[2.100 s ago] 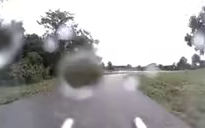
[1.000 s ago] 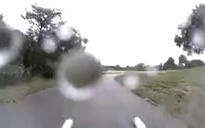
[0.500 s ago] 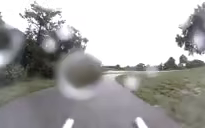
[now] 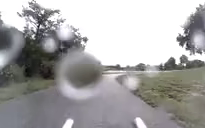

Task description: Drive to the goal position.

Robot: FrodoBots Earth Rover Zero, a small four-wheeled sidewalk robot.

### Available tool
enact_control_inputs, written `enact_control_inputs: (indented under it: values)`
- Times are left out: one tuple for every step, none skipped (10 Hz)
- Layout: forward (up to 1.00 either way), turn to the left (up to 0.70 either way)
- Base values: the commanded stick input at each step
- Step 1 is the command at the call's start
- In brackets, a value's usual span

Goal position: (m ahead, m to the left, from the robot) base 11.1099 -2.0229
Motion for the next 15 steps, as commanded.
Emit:
enact_control_inputs:
  values:
    - [0.70, 0.00]
    - [0.70, 0.00]
    - [0.70, 0.00]
    - [0.70, 0.00]
    - [0.70, 0.00]
    - [0.70, 0.00]
    - [0.70, 0.00]
    - [0.70, 0.00]
    - [0.70, 0.00]
    - [0.70, 0.00]
    - [0.70, 0.00]
    - [0.70, 0.00]
    - [0.70, 0.00]
    - [0.70, 0.00]
    - [0.70, 0.00]
